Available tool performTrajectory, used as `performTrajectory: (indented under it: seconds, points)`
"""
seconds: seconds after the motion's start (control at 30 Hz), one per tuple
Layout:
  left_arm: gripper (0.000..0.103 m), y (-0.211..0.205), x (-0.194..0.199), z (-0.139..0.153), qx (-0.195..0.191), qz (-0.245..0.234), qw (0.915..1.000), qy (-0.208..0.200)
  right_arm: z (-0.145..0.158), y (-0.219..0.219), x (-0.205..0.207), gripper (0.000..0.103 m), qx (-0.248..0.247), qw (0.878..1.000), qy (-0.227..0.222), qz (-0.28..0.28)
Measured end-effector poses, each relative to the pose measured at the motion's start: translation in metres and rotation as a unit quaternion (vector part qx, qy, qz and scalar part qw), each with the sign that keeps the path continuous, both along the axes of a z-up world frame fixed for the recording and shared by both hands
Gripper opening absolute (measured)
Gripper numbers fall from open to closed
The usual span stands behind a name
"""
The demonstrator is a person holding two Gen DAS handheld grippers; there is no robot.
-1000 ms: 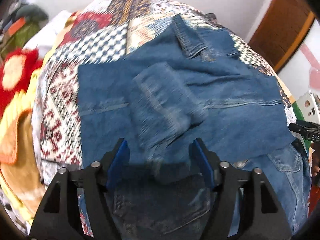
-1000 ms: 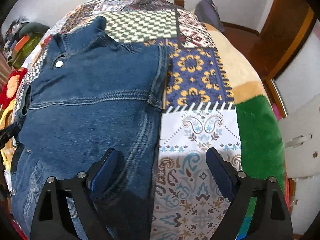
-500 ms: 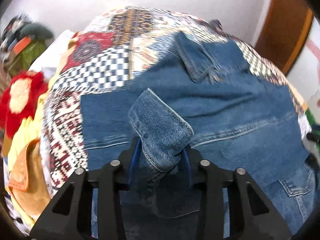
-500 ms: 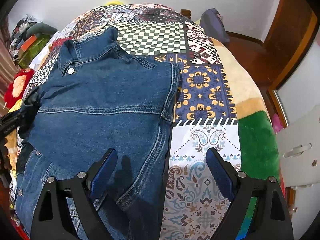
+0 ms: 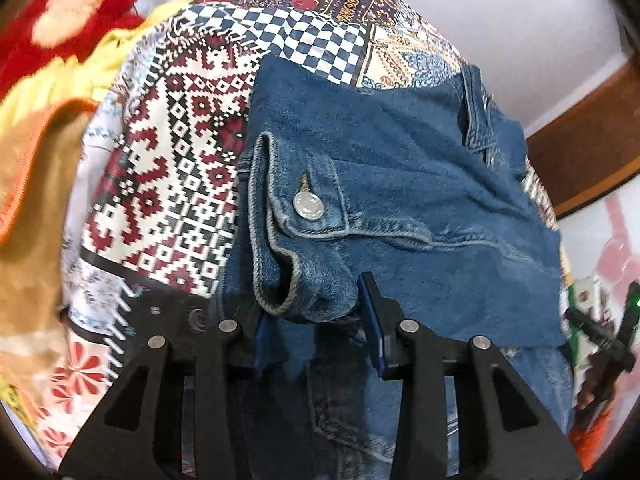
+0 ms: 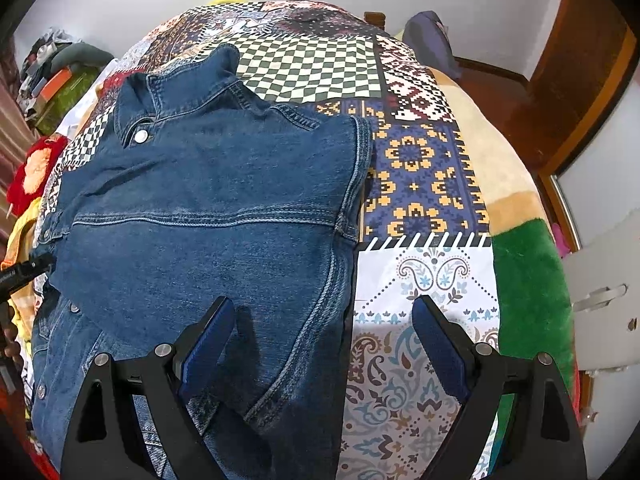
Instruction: Fold large clothes
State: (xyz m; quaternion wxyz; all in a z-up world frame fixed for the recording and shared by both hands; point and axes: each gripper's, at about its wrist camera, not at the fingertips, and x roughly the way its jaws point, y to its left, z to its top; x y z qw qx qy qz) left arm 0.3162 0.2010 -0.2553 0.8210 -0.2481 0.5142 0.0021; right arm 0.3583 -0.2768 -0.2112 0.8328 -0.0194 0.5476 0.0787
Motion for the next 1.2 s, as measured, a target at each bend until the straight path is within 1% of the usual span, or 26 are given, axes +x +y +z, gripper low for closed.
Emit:
performTrajectory:
  seconds: [0.03,0.07,0.1,0.17,0.2,0.23,0.27,0.3,0.33,0.4,0.43,0.53,0.63,0.7,0.8,0.9,0.97,1.07,1.1,1.13,1.17,1.2]
  points:
    - [0.038,0.0,0.001,0.001,-0.004,0.002,1.0,-0.001,0.0,0.001,0.0,0.089,-0.002,1.0,-0.001,0.001]
    - [0.038,-0.001,0.003,0.003,0.0,0.002,1.0,-0.001,0.001,0.001,0.0,0.089,-0.006,1.0,-0.002,0.002]
    - [0.038,-0.003,0.005,0.006,0.011,0.0,0.9999,-0.001,0.002,0.002,0.0,0.089,-0.008,1.0,-0.004,0.002]
    - [0.043,-0.009,0.01,0.014,0.055,-0.012,0.9984,0.001,0.004,0.002,0.0,0.089,-0.011,1.0,-0.007,0.002]
    - [0.05,-0.015,0.011,0.021,0.091,-0.022,0.9956,0.003,0.005,0.002,0.0,0.089,-0.012,1.0,-0.008,0.003]
    - [0.058,-0.017,0.01,0.025,0.118,-0.028,0.9926,0.001,0.006,0.002,0.001,0.089,-0.014,1.0,-0.011,0.004]
    - [0.063,-0.02,0.01,0.032,0.15,-0.033,0.9882,-0.005,0.008,0.002,0.002,0.089,-0.017,1.0,-0.014,0.006]
    - [0.072,-0.022,0.009,0.039,0.178,-0.036,0.9833,-0.013,0.01,0.002,0.003,0.089,-0.02,1.0,-0.017,0.008]
    - [0.079,-0.021,0.006,0.044,0.196,-0.039,0.9797,-0.02,0.012,0.003,0.005,0.089,-0.024,0.999,-0.022,0.009]
    - [0.086,-0.018,0.005,0.056,0.227,-0.043,0.9724,-0.035,0.015,0.003,0.008,0.089,-0.03,0.999,-0.03,0.009]
    - [0.088,-0.015,0.007,0.059,0.231,-0.043,0.9714,-0.037,0.017,0.004,0.011,0.089,-0.031,0.999,-0.034,0.01]
    - [0.088,-0.001,0.018,0.064,0.234,-0.038,0.9708,-0.036,0.025,0.005,0.019,0.089,-0.029,0.999,-0.042,0.016]
    - [0.088,0.012,0.035,0.064,0.227,-0.028,0.973,-0.029,0.034,0.004,0.026,0.089,-0.032,0.998,-0.056,0.016]
    - [0.088,0.021,0.046,0.06,0.217,-0.023,0.9755,-0.025,0.041,0.0,0.032,0.089,-0.024,0.998,-0.063,0.016]
    - [0.088,0.026,0.062,0.052,0.208,-0.023,0.9777,-0.018,0.047,-0.007,0.044,0.089,0.003,0.998,-0.066,0.013]
    - [0.088,0.031,0.076,0.038,0.182,-0.027,0.9829,-0.009,0.041,-0.011,0.061,0.089,0.015,0.998,-0.06,0.003]
    - [0.088,0.033,0.087,0.026,0.168,-0.025,0.9854,0.004,0.03,-0.013,0.075,0.089,0.022,0.999,-0.047,-0.002]
    - [0.088,0.036,0.102,0.008,0.148,-0.028,0.9884,0.019,0.007,-0.016,0.095,0.089,0.04,0.999,-0.016,-0.007]
    - [0.087,0.037,0.108,0.002,0.145,-0.028,0.9887,0.023,0.001,-0.016,0.099,0.087,0.042,0.999,-0.01,-0.008]
    - [0.078,0.037,0.111,0.0,0.148,-0.024,0.9884,0.023,-0.006,-0.017,0.104,0.083,0.048,0.999,-0.004,-0.007]
    - [0.074,0.038,0.114,-0.004,0.158,-0.016,0.9871,0.02,-0.012,-0.017,0.108,0.073,0.056,0.998,0.002,-0.002]
    - [0.069,0.04,0.118,-0.008,0.162,-0.01,0.9866,0.02,-0.016,-0.017,0.111,0.065,0.061,0.998,0.007,0.002]
